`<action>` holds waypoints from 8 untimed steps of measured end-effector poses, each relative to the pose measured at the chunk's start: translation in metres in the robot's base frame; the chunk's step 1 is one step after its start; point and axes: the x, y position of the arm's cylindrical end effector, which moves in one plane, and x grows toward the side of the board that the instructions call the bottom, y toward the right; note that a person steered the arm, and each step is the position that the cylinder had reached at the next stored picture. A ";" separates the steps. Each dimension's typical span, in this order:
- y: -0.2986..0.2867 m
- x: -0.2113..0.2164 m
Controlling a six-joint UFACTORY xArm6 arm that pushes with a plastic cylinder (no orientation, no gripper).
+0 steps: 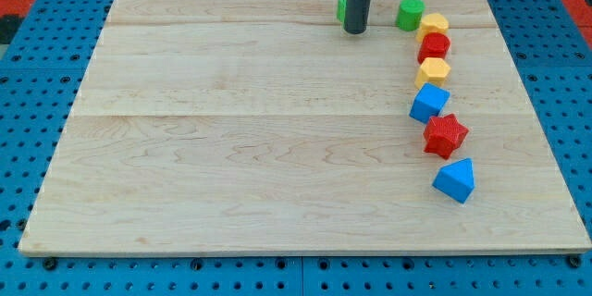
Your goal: Move the blue triangle to the top center
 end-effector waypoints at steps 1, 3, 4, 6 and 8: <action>0.000 0.004; 0.005 0.004; 0.005 0.004; -0.025 0.097; -0.038 0.279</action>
